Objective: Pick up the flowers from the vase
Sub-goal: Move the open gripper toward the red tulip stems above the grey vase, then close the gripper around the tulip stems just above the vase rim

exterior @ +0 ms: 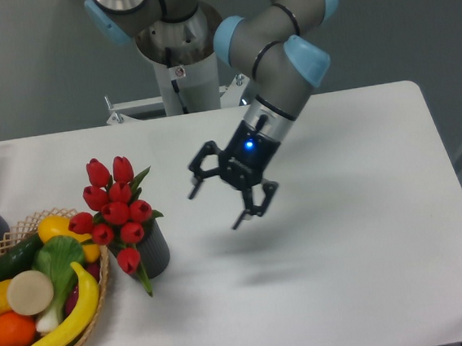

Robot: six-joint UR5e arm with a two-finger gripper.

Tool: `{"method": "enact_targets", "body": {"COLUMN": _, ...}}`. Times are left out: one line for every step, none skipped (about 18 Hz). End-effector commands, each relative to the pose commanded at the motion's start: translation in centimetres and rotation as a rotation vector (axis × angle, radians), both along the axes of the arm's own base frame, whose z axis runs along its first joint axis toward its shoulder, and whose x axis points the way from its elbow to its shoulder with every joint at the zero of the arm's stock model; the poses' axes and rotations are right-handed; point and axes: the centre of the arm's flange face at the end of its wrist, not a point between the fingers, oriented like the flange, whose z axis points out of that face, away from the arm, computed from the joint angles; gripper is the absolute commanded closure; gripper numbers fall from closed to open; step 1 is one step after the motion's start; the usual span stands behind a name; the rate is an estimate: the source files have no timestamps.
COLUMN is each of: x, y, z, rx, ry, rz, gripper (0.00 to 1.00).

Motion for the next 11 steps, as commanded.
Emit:
{"method": "enact_targets", "body": {"x": 0.8, "y": -0.1, "z": -0.2, "rx": 0.004, "ry": -0.008, "rz": -0.009, "gripper": 0.00}}
{"method": "enact_targets", "body": {"x": 1.8, "y": 0.3, "z": -0.4, "rx": 0.012, "ry": -0.014, "rz": -0.029, "gripper": 0.00}}
{"method": "enact_targets", "body": {"x": 2.6, "y": 0.6, "z": -0.8, "rx": 0.024, "ry": -0.019, "rz": -0.052, "gripper": 0.00}}
{"method": "enact_targets", "body": {"x": 3.6, "y": 0.9, "z": -1.0, "rx": 0.041, "ry": -0.018, "rz": -0.079, "gripper": 0.00}}
{"method": "enact_targets", "body": {"x": 4.3, "y": 1.3, "z": -1.0, "rx": 0.063, "ry": -0.022, "rz": -0.100, "gripper": 0.00}}
{"method": "enact_targets", "body": {"x": 4.7, "y": 1.6, "z": -0.8, "rx": 0.084, "ry": -0.028, "rz": -0.112, "gripper": 0.00}}
{"method": "enact_targets", "body": {"x": 4.7, "y": 1.7, "z": -0.6, "rx": 0.098, "ry": -0.033, "rz": -0.115, "gripper": 0.00}}
{"method": "enact_targets", "body": {"x": 4.7, "y": 1.8, "z": -0.6, "rx": 0.102, "ry": -0.035, "rz": -0.117, "gripper": 0.00}}
{"method": "enact_targets", "body": {"x": 4.8, "y": 2.0, "z": -0.6, "rx": 0.105, "ry": -0.034, "rz": -0.122, "gripper": 0.00}}
{"method": "enact_targets", "body": {"x": 5.3, "y": 2.5, "z": -0.7, "rx": 0.107, "ry": -0.031, "rz": -0.136, "gripper": 0.00}}
{"method": "enact_targets", "body": {"x": 5.5, "y": 2.9, "z": -0.7, "rx": 0.114, "ry": -0.022, "rz": -0.146, "gripper": 0.00}}
